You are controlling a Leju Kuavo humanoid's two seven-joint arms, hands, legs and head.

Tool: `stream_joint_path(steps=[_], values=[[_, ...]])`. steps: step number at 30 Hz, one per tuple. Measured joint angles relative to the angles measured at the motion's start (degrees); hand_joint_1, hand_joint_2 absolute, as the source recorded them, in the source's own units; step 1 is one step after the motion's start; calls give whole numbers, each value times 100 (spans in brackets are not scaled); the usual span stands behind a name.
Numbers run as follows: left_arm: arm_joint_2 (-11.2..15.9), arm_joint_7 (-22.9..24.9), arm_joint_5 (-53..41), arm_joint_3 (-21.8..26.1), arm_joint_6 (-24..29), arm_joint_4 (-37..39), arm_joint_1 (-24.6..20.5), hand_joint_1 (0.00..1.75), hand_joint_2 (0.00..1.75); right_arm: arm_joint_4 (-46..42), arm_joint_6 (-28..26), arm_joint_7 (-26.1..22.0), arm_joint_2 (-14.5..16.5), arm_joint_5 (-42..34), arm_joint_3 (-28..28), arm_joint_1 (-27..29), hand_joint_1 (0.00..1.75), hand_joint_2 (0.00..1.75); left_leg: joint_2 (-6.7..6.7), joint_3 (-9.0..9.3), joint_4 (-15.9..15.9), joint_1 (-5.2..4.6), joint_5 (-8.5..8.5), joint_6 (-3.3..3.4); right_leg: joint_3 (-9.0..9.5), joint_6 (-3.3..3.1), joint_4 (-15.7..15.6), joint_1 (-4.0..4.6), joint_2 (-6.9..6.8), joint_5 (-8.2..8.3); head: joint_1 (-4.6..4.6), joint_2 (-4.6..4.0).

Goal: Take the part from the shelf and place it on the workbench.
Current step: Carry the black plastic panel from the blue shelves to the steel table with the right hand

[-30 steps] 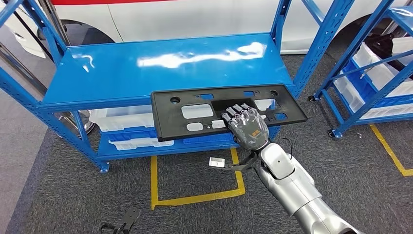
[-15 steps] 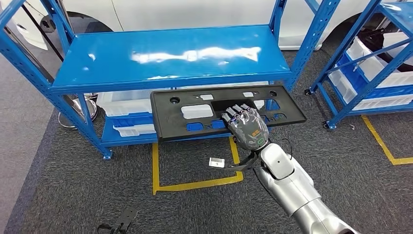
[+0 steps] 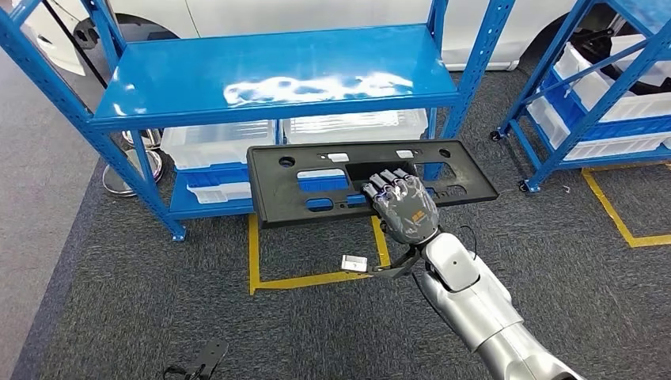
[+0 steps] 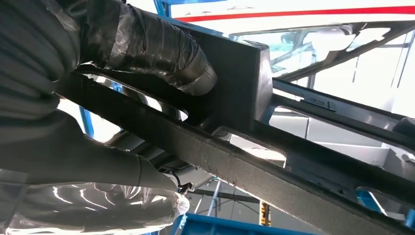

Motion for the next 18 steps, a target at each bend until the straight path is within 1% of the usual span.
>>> stream_joint_path(steps=[1,2,3,4,5,6,7,8,9,10,11,12,13,14,15,16,17,18], values=[[-1,-2,0,1,0,0,-3,0,175,1,0,-26,1,-46,-2,-1,175,175,-8,102,-193,-17,-77,33,-17,38,-8,3,-3,55,2,-1],[-1,-3,0,1,0,0,2,0,175,4,0,-52,3,-94,-4,0,175,175,-13,111,-272,-32,-75,72,-23,77,-31,5,-4,117,5,0],[-3,-3,0,1,0,0,9,0,175,13,0,-80,3,-141,-5,4,175,175,-2,74,-277,-25,-14,119,-32,114,-56,0,1,157,5,0],[-4,-3,1,2,0,0,13,0,175,24,0,-101,2,-178,-5,6,175,175,14,38,-296,-17,54,174,-62,145,-41,-5,8,112,6,1],[-4,-3,1,2,1,0,14,0,175,36,0,-116,1,-205,-6,10,175,175,32,-16,-317,-6,134,234,-117,168,57,-10,15,-42,8,1],[-4,-4,1,2,1,0,13,0,175,48,0,-125,-2,-225,-7,11,175,175,53,-86,-329,3,215,282,-196,185,270,-17,22,-301,9,1],[-3,-4,1,2,2,0,13,0,175,60,0,-128,-2,-237,-7,13,175,175,71,-175,-327,-5,287,315,-289,201,593,-21,24,-610,9,1],[-2,-5,-1,2,2,0,15,0,175,72,0,-130,-3,-250,-7,15,175,175,90,-272,-320,-14,358,330,-375,215,974,-24,25,-867,10,0],[-2,-8,-1,2,2,0,18,0,175,87,0,-137,-2,-263,-7,18,175,175,116,-372,-310,-23,426,332,-420,229,1319,-24,25,-1001,9,0],[-3,-14,-5,2,2,0,21,0,175,104,0,-149,-2,-283,-8,21,175,175,148,-474,-296,-29,490,331,-397,238,1534,-25,23,-993,9,0],[-3,-26,-14,2,3,0,23,0,175,120,0,-162,-1,-311,-8,22,175,175,184,-574,-279,-34,549,325,-281,237,1564,-24,15,-873,9,-1],[-3,-39,-26,2,4,0,24,0,175,136,0,-174,0,-339,-9,19,175,175,220,-665,-262,-38,604,316,-64,225,1399,-20,-18,-725,9,-1],[-4,-53,-45,2,6,0,25,0,175,146,0,-181,1,-366,-9,8,175,175,255,-734,-244,-42,654,300,251,197,1065,-5,-112,-652,9,-1],[-6,-65,-62,2,8,0,28,0,175,153,-1,-183,5,-384,-8,-13,175,175,294,-783,-228,-50,700,276,595,161,624,24,-224,-692,9,-1],[-8,-72,-76,2,10,0,32,0,175,157,-1,-184,10,-398,-8,-38,175,175,342,-808,-223,-57,747,244,861,123,252,55,-322,-780,8,0],[-9,-77,-86,2,11,0,34,0,175,158,-2,-185,14,-409,-8,-64,175,175,397,-816,-226,-57,793,210,1025,85,-20,89,-377,-870,10,0],[-12,-81,-90,2,12,0,36,0,175,163,-2,-186,16,-417,-8,-82,175,175,463,-816,-244,-55,842,175,1067,52,-160,114,-355,-903,11,0],[-13,-82,-90,2,13,0,36,0,175,171,-2,-188,16,-424,-8,-86,175,175,513,-815,-267,-51,884,137,1030,12,-187,108,-297,-850,13,0]])
